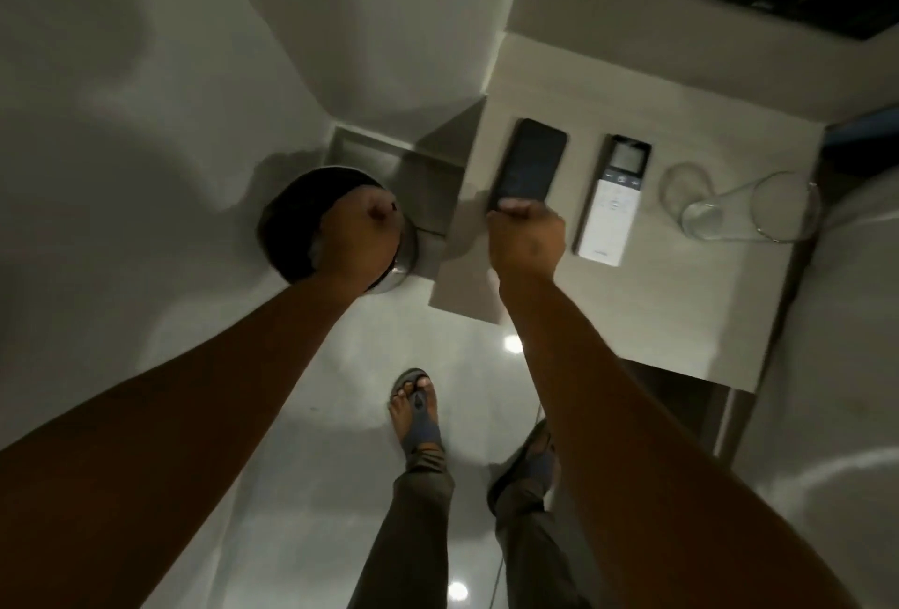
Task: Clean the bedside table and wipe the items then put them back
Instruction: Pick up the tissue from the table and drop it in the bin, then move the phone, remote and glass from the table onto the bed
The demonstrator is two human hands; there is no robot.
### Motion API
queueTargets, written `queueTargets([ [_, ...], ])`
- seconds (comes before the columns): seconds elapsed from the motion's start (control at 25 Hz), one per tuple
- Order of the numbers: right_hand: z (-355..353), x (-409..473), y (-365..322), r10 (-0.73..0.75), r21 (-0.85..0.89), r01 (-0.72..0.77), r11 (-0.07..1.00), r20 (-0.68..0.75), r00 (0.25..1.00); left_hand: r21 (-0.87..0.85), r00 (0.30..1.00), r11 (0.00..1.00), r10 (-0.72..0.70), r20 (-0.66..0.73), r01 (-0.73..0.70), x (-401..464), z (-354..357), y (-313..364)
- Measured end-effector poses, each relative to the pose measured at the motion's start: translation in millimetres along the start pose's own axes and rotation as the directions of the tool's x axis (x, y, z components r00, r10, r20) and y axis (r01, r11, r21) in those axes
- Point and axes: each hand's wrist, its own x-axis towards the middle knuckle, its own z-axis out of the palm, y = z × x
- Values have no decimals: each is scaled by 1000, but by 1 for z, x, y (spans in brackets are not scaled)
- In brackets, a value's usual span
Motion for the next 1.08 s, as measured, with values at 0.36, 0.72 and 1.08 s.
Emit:
queueTargets([
  [0.36, -19, 73, -30, 27, -414, -25, 910, -1, 1000, 221, 953, 974, -23, 303, -47, 43, 87, 120],
  [0.72, -73, 39, 8, 41, -86, -36, 996, 65, 997, -297, 873, 895, -174, 456, 333, -24, 61, 113],
  [1.08, -345, -24, 61, 138, 337, -108, 935, -67, 988, -319, 749, 908, 8, 662, 272, -199, 169, 238],
])
